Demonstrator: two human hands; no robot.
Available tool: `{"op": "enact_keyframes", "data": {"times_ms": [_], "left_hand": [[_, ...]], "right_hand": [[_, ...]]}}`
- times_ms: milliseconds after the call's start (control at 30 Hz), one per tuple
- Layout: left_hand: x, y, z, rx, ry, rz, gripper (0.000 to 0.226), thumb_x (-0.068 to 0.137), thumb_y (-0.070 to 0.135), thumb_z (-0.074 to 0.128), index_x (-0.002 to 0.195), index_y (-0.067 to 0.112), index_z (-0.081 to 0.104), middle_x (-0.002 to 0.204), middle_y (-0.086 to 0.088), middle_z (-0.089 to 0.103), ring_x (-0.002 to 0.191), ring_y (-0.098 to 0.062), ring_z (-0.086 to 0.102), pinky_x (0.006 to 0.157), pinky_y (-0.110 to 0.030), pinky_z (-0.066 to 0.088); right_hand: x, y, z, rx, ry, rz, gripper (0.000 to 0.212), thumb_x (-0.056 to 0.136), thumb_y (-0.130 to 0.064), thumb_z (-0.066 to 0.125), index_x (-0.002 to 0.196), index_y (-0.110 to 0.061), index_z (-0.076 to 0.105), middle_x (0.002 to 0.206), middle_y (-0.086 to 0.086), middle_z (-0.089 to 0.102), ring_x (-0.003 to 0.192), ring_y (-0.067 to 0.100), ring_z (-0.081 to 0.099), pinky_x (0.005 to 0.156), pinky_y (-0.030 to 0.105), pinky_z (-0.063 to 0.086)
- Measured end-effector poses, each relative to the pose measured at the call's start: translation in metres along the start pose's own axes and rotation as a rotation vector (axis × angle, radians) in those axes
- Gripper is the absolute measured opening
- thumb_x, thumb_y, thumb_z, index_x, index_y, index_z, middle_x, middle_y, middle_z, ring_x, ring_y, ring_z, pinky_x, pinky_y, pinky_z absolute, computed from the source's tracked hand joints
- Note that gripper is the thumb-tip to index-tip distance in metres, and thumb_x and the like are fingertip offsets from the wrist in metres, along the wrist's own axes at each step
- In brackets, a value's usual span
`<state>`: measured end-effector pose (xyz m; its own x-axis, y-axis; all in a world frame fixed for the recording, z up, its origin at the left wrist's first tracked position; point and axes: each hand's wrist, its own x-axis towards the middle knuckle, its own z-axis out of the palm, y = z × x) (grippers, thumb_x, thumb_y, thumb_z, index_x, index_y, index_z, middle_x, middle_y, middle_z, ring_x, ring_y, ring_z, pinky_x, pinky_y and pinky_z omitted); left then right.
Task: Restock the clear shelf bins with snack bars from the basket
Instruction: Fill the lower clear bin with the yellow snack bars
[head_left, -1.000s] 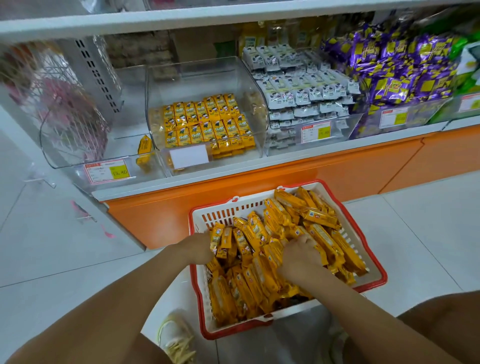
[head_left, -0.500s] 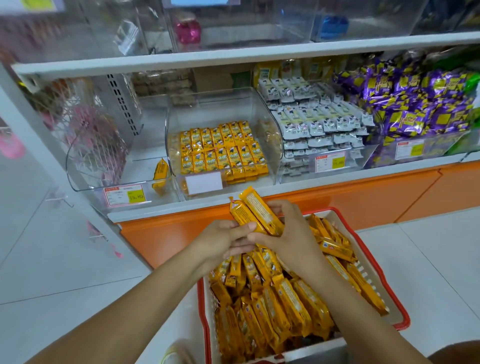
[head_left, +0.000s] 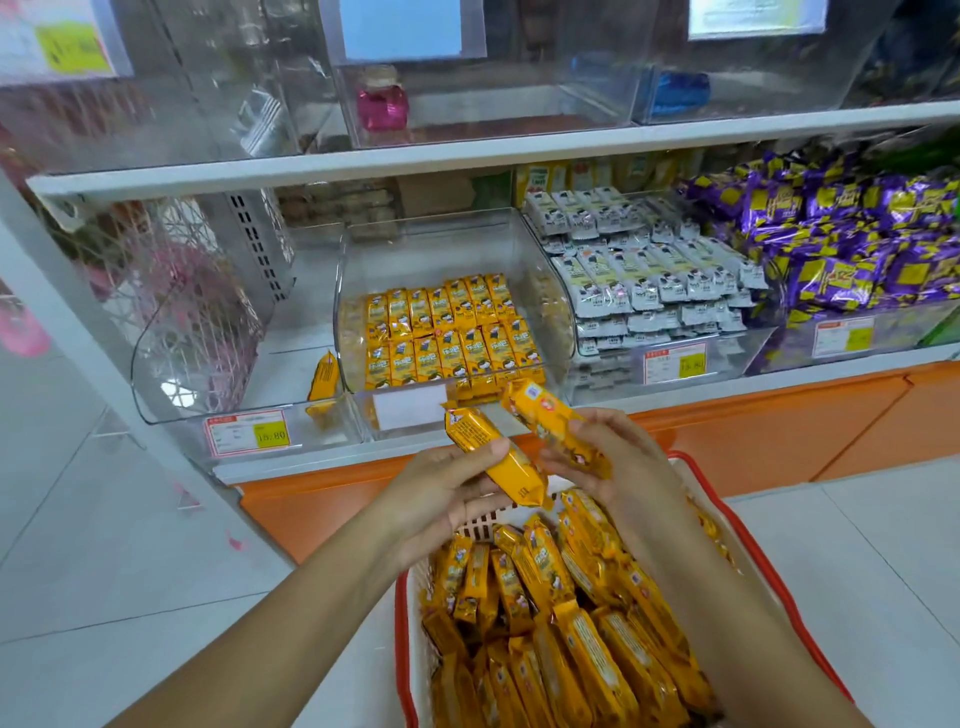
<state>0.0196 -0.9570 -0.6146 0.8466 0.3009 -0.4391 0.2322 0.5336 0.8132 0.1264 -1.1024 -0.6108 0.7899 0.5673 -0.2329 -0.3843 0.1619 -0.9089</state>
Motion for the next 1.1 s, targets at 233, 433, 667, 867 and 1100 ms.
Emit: {"op": "enact_keyframes", "data": {"times_ms": [233,433,667,867,1100], "left_hand": [[0.009,0.006,-0.005,-0.159,-0.053,0.058,0.022,0.075,0.005,0.062,0.096,0.000,0.067,0.104,-0.021,0.069,0.089,-0.026,0.071,0.080,-0.034,0.058],[0.014,0.008,-0.004,-0.160,-0.112,0.078,0.037,0.072,0.001,0.064,0.109,-0.004,0.062,0.112,-0.024,0.065,0.095,-0.029,0.068,0.089,-0.038,0.054],[0.014,0.009,0.002,-0.190,-0.128,0.071,0.037,0.071,0.002,0.062,0.108,-0.001,0.062,0.105,-0.019,0.067,0.090,-0.026,0.069,0.081,-0.034,0.058],[0.015,0.012,0.004,-0.268,-0.124,0.061,0.048,0.072,0.004,0.066,0.118,-0.002,0.053,0.114,-0.022,0.061,0.094,-0.027,0.067,0.089,-0.037,0.052],[0.011,0.021,0.002,-0.308,-0.093,0.095,0.041,0.079,0.004,0.056,0.119,-0.002,0.059,0.118,-0.022,0.063,0.094,-0.027,0.067,0.078,-0.036,0.059]], "right_hand": [[0.004,0.002,0.000,0.171,-0.134,0.158,0.034,0.085,-0.014,0.061,0.116,0.001,0.058,0.087,0.012,0.064,0.069,0.020,0.061,0.058,0.024,0.051],[0.010,0.004,-0.008,0.164,-0.217,0.131,0.049,0.075,-0.011,0.066,0.121,0.002,0.057,0.100,0.018,0.062,0.075,0.022,0.064,0.064,0.024,0.054],[0.011,0.003,-0.006,0.082,-0.185,0.100,0.035,0.093,-0.022,0.051,0.114,0.005,0.061,0.094,0.021,0.065,0.069,0.021,0.058,0.056,0.025,0.048],[0.012,0.005,-0.004,-0.322,-0.144,-0.048,0.026,0.101,-0.025,0.041,0.107,-0.017,0.065,0.084,0.005,0.068,0.066,0.017,0.059,0.064,0.031,0.051],[0.017,-0.002,0.007,-0.635,-0.280,-0.264,0.030,0.098,-0.041,0.035,0.124,-0.046,0.048,0.095,-0.014,0.065,0.084,0.023,0.065,0.075,0.040,0.057]]}}
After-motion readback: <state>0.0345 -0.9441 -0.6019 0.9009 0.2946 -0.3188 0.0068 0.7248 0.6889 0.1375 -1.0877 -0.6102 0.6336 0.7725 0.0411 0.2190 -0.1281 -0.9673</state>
